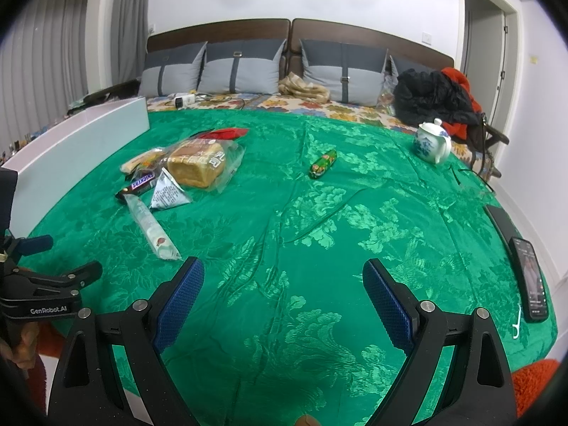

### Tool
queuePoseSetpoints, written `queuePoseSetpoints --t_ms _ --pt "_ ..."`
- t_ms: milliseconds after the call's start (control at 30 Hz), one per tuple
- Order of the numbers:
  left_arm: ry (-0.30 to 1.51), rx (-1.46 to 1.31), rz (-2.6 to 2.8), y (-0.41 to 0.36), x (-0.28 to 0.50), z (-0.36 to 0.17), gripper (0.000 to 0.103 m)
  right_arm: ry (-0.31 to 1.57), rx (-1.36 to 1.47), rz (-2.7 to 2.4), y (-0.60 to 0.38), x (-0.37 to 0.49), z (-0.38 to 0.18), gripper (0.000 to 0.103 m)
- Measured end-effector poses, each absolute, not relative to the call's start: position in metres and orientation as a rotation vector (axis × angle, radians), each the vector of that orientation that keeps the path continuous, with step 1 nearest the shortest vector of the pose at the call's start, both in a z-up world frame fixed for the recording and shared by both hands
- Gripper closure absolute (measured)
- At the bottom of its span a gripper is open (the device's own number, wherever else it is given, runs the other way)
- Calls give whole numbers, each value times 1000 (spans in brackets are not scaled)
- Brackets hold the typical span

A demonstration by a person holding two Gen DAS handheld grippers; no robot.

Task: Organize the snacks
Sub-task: 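Move both tools forward toward the snack pile on the bedspread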

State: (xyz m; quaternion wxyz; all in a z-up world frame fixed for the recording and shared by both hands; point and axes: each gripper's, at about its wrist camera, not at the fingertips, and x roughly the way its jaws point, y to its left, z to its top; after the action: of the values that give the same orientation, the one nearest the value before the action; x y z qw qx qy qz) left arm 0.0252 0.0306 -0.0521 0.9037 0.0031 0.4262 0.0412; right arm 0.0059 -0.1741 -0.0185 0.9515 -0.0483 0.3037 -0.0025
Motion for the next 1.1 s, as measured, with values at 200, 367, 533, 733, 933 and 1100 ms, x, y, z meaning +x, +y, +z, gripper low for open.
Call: queuePoseSetpoints --t_ms 200,367,533,733,933,1100 --pt "896 -6 94 35 28 -55 0 619 -98 -4 -171 6 -22 10" --pt "921 -10 97 37 32 -62 0 624 -96 -3 -169 6 -25 10" --pt "948 -11 100 38 34 -67 0 634 -89 -2 -170 7 -26 10" --pt "958 -16 99 40 37 -71 0 645 -79 -2 -173 7 -26 10" --pt "963 -40 91 44 39 -73 0 659 -70 2 -175 10 -26 10" --pt "968 -54 86 46 40 -73 0 663 -67 3 -176 11 -26 10"
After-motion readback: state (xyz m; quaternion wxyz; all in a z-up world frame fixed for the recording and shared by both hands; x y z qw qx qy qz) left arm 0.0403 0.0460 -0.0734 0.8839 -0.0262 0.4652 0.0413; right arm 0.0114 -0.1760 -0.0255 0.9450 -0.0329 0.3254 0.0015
